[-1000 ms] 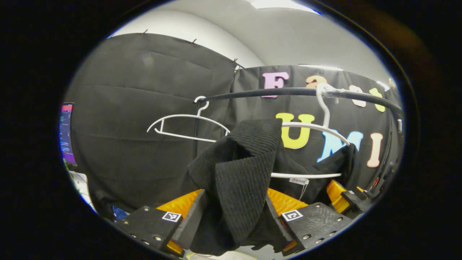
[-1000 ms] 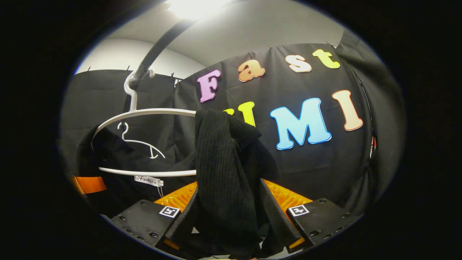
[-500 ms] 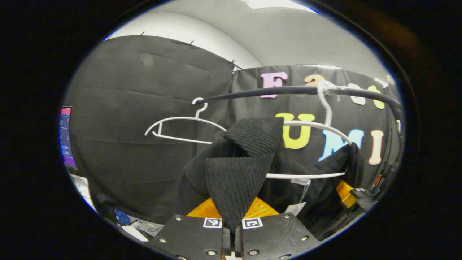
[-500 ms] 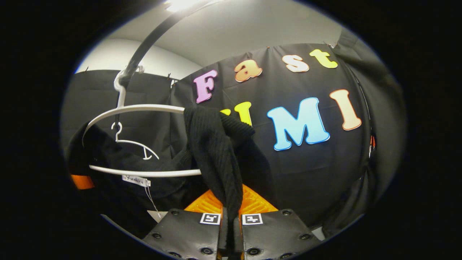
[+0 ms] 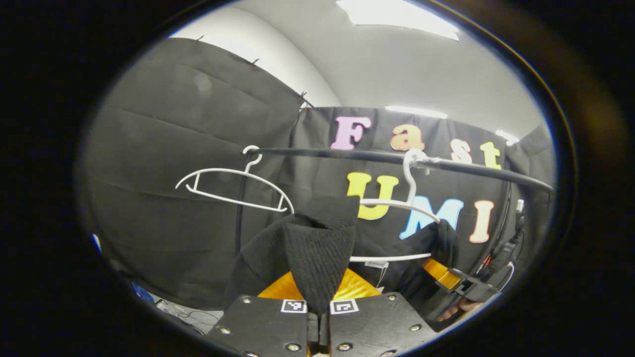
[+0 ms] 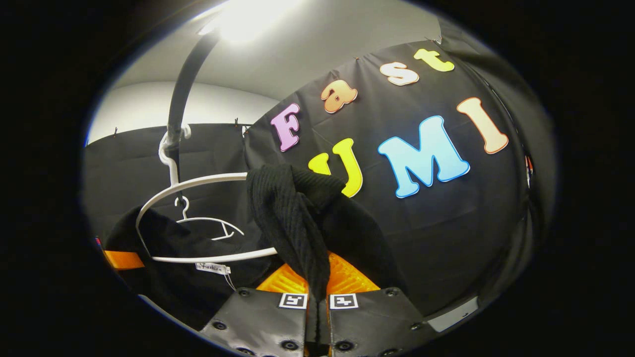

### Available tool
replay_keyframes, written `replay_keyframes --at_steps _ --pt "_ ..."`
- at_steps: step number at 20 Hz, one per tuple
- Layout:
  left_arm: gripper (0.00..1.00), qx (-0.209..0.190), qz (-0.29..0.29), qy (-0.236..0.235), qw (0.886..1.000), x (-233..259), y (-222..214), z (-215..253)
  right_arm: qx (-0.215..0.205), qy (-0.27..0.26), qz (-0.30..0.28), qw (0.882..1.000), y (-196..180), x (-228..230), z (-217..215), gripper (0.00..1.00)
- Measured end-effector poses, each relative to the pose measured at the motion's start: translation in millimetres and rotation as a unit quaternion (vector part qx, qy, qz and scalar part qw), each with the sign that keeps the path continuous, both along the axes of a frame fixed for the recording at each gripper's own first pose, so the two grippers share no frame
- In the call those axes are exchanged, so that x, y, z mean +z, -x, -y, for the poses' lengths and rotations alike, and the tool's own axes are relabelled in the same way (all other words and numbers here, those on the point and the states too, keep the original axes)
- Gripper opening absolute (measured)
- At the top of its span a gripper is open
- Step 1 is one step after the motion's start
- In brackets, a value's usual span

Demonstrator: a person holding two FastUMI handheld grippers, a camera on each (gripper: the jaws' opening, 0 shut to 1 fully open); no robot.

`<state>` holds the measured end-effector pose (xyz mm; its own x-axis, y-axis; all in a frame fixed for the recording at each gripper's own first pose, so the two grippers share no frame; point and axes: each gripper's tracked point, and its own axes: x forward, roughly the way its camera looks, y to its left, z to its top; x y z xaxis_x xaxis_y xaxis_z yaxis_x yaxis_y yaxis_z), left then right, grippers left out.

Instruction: Grasp the clothes on the hanger with both hands and then place them into the laundry hamper below.

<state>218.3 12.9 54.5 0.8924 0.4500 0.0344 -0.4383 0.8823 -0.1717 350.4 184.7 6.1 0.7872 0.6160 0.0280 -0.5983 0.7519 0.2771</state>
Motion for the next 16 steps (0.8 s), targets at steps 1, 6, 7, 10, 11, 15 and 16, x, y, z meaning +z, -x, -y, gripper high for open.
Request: replay_keyframes --at_steps 1,6,7,10,11,15,16 --pt "0.03 -0.002 0.002 0.003 1.0 3.7 2.6 -1.9 -0.001 -0.001 0.001 1.0 -1.7 1.6 2.5 0.02" --pt "0.04 -0.016 0.049 0.026 0.998 27.9 17.8 -11.7 0.008 -0.026 -0.01 1.0 -3.8 9.8 11.1 0.02" --pt "0.02 -0.019 0.063 0.027 0.997 35.2 19.9 -14.2 0.006 -0.025 -0.006 1.0 -5.5 12.4 16.0 0.01" --pt "0.03 -0.012 0.072 0.034 0.997 40.4 27.6 -31.3 -0.014 -0.025 0.009 1.0 -10.9 20.4 30.0 0.01" --pt "0.03 -0.008 0.071 0.033 0.997 41.6 28.4 -36.2 -0.025 -0.015 0.017 0.999 -15.8 20.6 35.5 0.03" --pt "0.03 0.005 0.059 0.001 0.998 47.6 36.2 -59.4 -0.051 -0.003 0.035 0.998 -25.5 22.2 46.0 0.01" --pt "0.03 0.008 0.053 -0.012 0.999 49.8 38.6 -64.0 -0.058 -0.003 0.04 0.998 -28.6 24.2 47.6 0.01"
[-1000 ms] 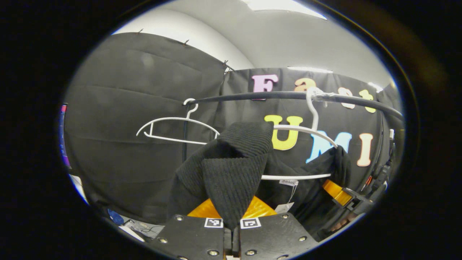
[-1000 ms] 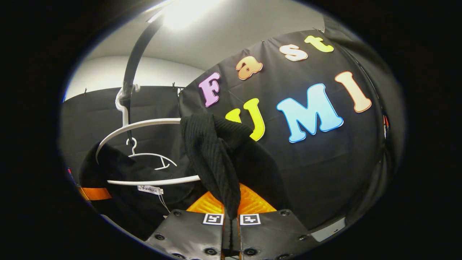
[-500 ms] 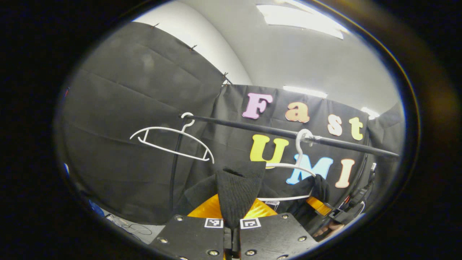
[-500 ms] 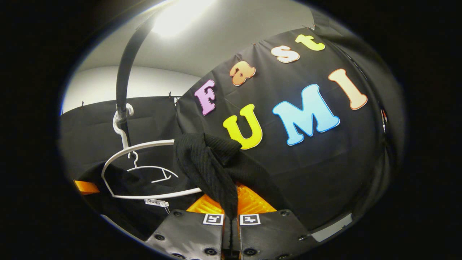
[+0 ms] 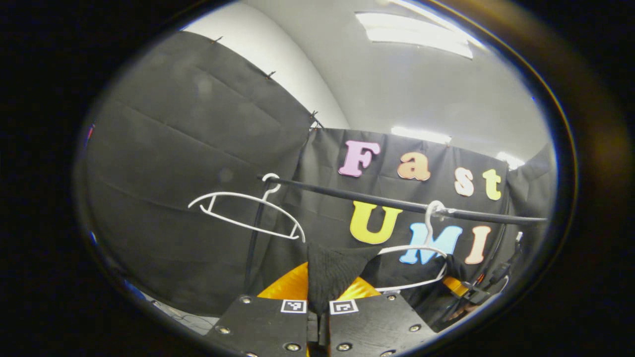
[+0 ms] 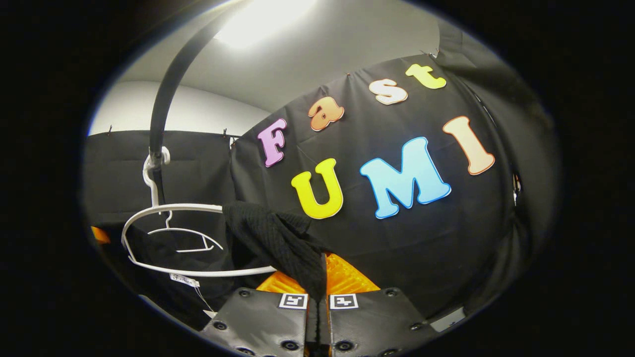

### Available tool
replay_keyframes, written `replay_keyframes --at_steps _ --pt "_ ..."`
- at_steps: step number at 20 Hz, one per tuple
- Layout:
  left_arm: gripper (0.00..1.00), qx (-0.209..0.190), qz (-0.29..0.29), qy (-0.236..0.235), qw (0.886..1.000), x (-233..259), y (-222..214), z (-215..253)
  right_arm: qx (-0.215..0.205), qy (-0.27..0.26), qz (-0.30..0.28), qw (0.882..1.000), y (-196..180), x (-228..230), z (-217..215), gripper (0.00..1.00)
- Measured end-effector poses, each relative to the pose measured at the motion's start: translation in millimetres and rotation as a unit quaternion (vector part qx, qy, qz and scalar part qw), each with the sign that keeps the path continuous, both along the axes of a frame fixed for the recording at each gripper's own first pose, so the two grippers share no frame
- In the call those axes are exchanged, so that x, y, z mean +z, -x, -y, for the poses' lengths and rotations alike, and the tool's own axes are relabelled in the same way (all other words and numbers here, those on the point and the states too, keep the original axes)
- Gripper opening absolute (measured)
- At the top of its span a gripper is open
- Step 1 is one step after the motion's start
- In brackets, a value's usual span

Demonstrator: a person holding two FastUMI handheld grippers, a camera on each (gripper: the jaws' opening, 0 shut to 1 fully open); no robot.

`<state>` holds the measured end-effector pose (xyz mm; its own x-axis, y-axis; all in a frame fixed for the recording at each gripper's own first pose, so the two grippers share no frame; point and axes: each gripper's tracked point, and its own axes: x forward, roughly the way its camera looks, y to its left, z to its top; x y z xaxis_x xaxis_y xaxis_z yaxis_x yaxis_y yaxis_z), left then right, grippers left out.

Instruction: Grasp the clothes on the hanger with both hands and then place them into the laundry hamper below.

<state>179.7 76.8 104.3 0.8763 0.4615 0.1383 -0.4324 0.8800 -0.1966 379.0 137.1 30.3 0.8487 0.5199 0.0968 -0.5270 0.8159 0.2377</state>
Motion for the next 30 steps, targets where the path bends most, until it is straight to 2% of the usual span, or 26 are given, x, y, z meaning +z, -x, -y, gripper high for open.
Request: replay_keyframes --at_steps 2,4,5,6,11,19,22,30 --pt "0.03 0.017 -0.016 -0.025 0.999 -1.6 5.5 -17.1 -0.018 0.005 0.016 1.0 -6.1 1.7 4.9 0.03" --pt "0.02 0.04 -0.032 -0.041 0.998 -13.9 18.6 -39.0 -0.061 0.025 0.042 0.997 -20.6 4.5 21.2 0.0" --pt "0.02 0.048 -0.044 -0.037 0.997 -25.3 25.9 -47.4 -0.088 0.036 0.056 0.994 -29.1 5.9 31.5 0.0" --pt "0.03 0.051 -0.052 -0.028 0.997 -37.1 33.4 -52.8 -0.097 0.041 0.063 0.992 -34.2 5.1 35.5 0.0" --pt "0.02 0.049 -0.061 0.009 0.997 -74.3 27.7 -58.6 -0.11 0.07 0.064 0.989 -38.2 -11.1 40.7 0.03" --pt "0.02 0.049 -0.071 0.025 0.996 -95.1 18.6 -55.9 -0.123 0.121 0.069 0.983 -43.4 -32.2 46.2 0.02" --pt "0.02 0.038 -0.087 0.042 0.995 -119.3 14.4 -50.3 -0.128 0.121 0.033 0.984 -47.1 -54.6 51.7 0.02" --pt "0.02 0.024 -0.127 0.051 0.99 -149.5 33.3 -32.0 -0.13 0.13 0.003 0.983 -23.4 -78.2 63.5 0.02"
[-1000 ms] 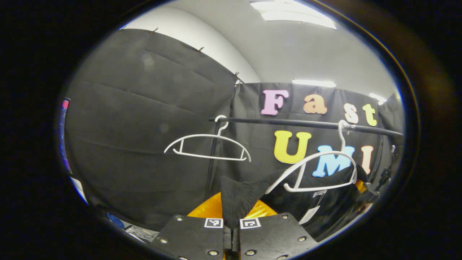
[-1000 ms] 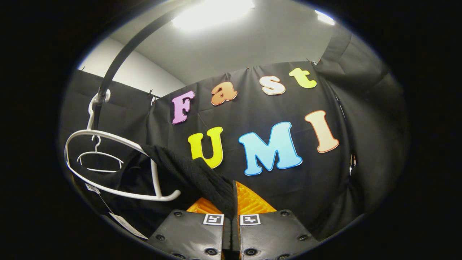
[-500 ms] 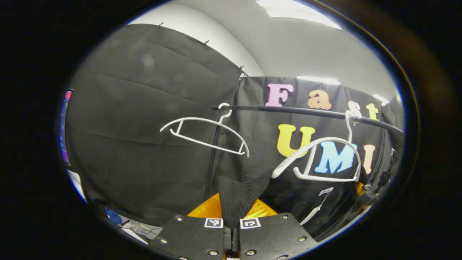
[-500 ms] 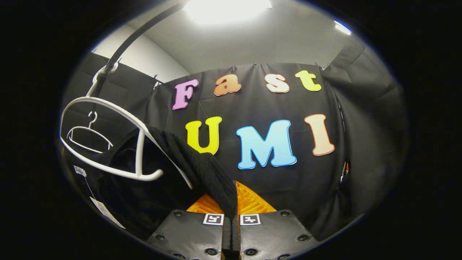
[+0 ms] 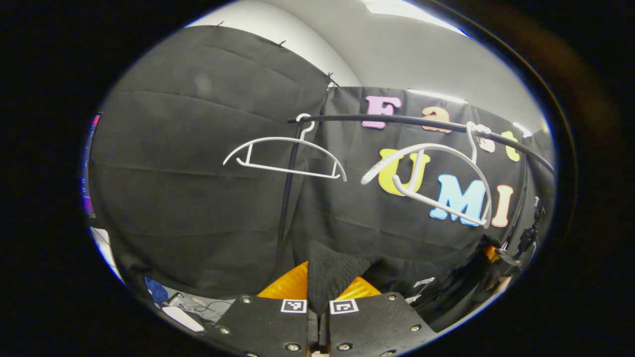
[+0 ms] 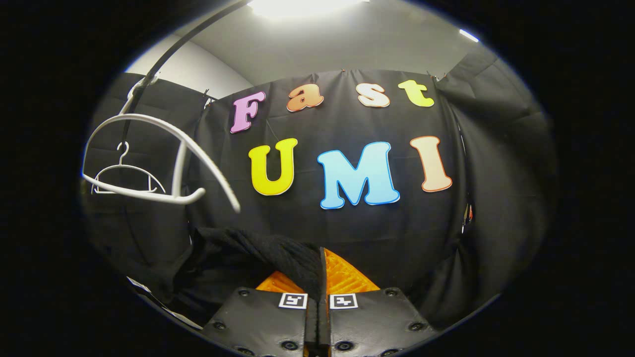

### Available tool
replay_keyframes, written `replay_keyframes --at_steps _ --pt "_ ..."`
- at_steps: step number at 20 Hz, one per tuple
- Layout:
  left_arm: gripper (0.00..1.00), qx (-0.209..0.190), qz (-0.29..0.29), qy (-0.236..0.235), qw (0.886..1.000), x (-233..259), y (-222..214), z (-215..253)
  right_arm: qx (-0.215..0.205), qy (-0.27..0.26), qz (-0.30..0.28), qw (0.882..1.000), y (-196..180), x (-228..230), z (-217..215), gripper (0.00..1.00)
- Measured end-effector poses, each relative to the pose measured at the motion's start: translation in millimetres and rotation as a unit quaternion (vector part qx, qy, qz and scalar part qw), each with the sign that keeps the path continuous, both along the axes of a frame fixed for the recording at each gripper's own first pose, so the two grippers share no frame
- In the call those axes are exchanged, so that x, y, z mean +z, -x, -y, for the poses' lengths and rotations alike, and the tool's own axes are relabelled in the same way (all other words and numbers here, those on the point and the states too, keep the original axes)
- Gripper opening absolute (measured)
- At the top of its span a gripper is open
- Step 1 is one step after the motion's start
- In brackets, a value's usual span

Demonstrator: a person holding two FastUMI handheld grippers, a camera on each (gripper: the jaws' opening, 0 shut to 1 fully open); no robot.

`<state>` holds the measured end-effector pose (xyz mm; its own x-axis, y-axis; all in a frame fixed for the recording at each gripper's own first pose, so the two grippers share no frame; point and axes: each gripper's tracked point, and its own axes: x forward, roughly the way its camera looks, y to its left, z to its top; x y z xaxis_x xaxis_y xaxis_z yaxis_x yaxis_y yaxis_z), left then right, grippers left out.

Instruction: Grasp the clothes on the hanger with both hands and then place them into the laundry hamper below.

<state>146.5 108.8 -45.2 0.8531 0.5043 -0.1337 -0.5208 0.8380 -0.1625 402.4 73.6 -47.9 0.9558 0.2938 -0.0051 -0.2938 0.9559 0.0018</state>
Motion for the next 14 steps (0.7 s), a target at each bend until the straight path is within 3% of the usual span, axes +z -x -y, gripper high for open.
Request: replay_keyframes --at_steps 4,8,11,14 --pt "0.02 -0.031 -0.027 0.002 0.999 -15.0 13.4 6.4 -0.004 0.014 -0.018 1.0 34.1 -7.6 4.3 0.03" --pt "0.04 -0.09 -0.052 0.003 0.995 -20.8 22.3 7.8 -0.022 0.06 -0.036 0.997 76.6 -13.6 16.7 0.03" --pt "0.04 -0.135 -0.052 0.008 0.99 -24.8 18.1 6.1 -0.047 0.066 -0.05 0.995 113.3 -8.8 23.6 0.03" --pt "0.04 -0.175 -0.066 -0.001 0.982 -43.2 42.8 2.2 -0.06 0.079 -0.066 0.993 157.9 -12.1 22.1 0.01"
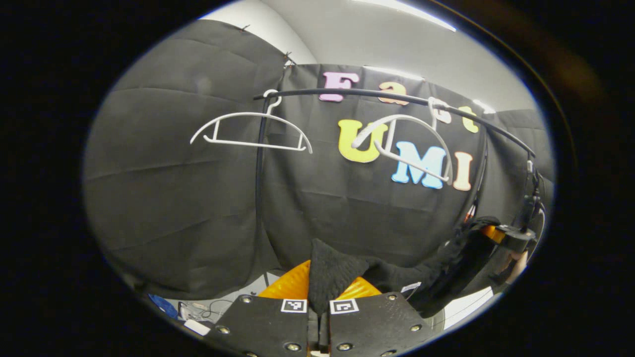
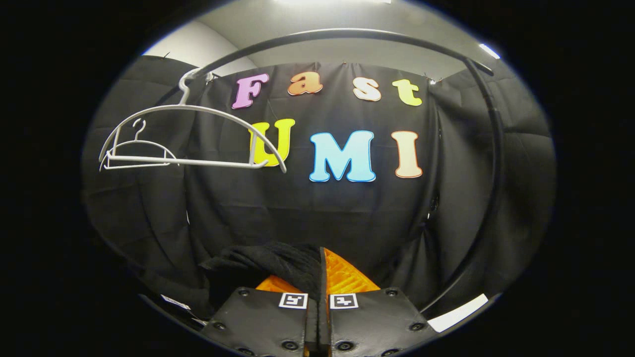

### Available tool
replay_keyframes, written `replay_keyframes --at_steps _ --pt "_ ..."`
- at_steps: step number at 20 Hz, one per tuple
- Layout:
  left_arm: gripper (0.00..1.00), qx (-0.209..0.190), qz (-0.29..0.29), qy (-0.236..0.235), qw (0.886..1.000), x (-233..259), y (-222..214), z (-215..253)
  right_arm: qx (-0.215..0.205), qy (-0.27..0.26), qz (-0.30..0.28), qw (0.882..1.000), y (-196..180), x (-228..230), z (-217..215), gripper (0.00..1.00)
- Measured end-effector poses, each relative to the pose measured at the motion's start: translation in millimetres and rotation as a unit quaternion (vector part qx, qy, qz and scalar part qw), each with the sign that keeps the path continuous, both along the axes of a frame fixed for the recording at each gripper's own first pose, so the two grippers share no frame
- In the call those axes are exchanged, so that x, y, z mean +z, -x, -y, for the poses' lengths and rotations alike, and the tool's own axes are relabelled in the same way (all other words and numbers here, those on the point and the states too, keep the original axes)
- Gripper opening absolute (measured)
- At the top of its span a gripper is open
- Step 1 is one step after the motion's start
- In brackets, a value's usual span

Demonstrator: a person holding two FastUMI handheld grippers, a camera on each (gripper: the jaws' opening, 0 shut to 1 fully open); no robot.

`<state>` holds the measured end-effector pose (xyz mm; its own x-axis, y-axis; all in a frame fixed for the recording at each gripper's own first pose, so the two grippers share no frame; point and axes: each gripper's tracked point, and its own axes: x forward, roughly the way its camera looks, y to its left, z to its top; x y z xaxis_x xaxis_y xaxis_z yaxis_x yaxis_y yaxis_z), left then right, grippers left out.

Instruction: Grasp the clothes on the hanger with both hands and then place them into the laundry hamper below.

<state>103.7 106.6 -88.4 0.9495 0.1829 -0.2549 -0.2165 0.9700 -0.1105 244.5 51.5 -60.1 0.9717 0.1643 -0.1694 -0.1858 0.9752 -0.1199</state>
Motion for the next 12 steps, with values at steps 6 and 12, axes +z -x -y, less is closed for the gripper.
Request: replay_keyframes --at_steps 6,12 --pt "0.04 -0.087 -0.036 0.0 0.996 -50.3 26.5 8.0 -0.03 0.015 -0.039 0.999 83.6 -26.3 6.7 0.01" --pt "0.02 -0.125 -0.072 0.008 0.99 -92.1 11.9 39.0 -0.041 -0.009 -0.109 0.993 123.0 -73.0 4.0 0.03"
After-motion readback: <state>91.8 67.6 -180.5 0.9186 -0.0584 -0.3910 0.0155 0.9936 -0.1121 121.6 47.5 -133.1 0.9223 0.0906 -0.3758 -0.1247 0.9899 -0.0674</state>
